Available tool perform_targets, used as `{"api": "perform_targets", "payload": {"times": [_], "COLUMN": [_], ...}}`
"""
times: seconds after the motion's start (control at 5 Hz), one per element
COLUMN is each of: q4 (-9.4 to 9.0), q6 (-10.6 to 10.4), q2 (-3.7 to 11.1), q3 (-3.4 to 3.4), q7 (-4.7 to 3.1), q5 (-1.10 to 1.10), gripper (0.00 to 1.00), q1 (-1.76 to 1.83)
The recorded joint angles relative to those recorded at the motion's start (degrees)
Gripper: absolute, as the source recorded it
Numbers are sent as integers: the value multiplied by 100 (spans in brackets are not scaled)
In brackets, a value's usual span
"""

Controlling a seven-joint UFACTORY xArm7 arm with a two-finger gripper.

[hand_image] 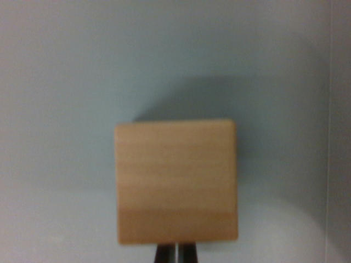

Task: Push wooden cube

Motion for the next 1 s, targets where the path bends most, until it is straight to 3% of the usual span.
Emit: {"api": "perform_targets", "payload": {"times": [0.2, 0.4, 0.6, 0.8, 1.0], "q4": [0, 262, 262, 531, 531], "q6": [0, 96, 96, 195, 195], "q2": [0, 167, 167, 339, 339], "q3": [0, 22, 22, 45, 45], "q7": [0, 26, 26, 53, 53], "q5": [0, 20, 20, 41, 41], "gripper": [100, 100, 100, 100, 100], "q1": [0, 11, 11, 22, 22]}}
